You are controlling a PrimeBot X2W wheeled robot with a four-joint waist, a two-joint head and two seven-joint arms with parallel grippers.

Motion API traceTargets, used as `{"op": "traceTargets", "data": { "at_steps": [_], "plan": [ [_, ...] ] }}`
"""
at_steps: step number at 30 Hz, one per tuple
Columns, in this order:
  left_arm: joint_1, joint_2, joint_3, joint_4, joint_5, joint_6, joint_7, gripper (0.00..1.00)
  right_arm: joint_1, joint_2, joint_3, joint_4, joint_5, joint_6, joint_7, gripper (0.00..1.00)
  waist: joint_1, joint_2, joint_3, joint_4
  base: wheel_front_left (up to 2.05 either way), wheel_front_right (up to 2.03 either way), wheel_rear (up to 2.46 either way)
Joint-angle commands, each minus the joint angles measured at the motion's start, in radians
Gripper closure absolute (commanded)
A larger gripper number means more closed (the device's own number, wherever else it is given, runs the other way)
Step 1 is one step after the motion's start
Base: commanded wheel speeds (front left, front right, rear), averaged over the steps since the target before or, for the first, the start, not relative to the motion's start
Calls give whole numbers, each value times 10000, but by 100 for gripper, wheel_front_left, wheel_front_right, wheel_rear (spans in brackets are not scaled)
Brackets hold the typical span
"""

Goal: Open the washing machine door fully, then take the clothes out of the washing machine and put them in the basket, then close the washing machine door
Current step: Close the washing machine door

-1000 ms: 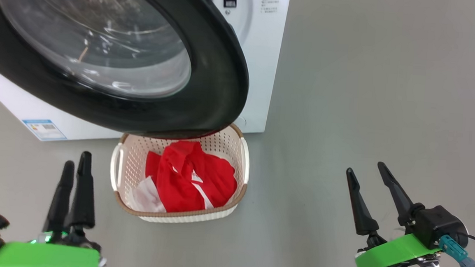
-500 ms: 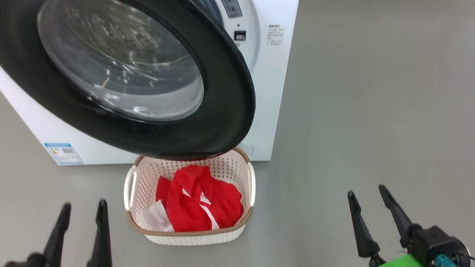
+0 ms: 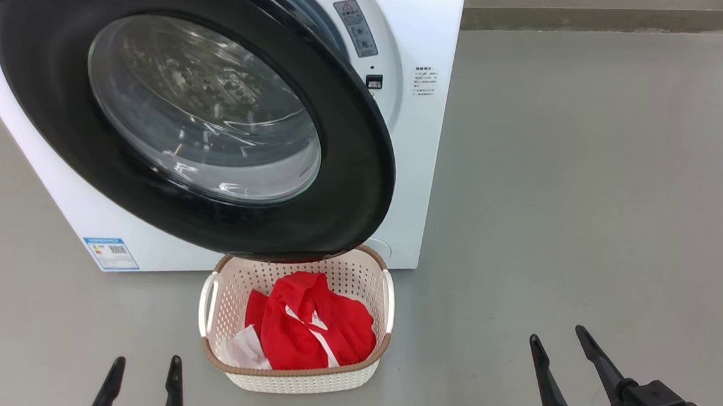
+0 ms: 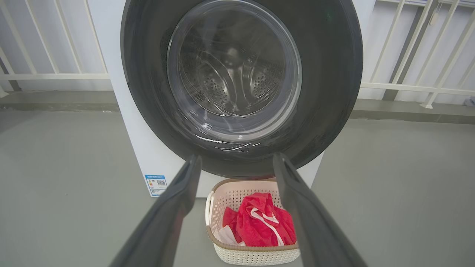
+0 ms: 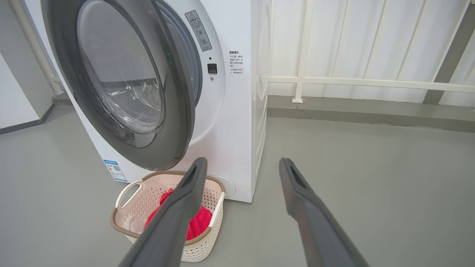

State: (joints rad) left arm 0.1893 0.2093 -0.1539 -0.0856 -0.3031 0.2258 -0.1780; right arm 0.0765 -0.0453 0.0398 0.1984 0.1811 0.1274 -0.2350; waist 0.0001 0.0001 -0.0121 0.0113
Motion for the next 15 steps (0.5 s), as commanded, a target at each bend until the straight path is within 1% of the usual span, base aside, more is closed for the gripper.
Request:
{"op": "traceTargets", "data": {
  "at_steps": [1,15],
  "plan": [
    [-170,159,303,-271,132,74,-30,0,-118,-63,160,-279,-81,33,29,0,-1,-1,-13,-4,0,0,0],
    [-134,91,89,-334,169,188,-32,0,84,-51,158,-418,-13,33,113,0,-1,-1,-78,-60,0,0,0]
  ]
}}
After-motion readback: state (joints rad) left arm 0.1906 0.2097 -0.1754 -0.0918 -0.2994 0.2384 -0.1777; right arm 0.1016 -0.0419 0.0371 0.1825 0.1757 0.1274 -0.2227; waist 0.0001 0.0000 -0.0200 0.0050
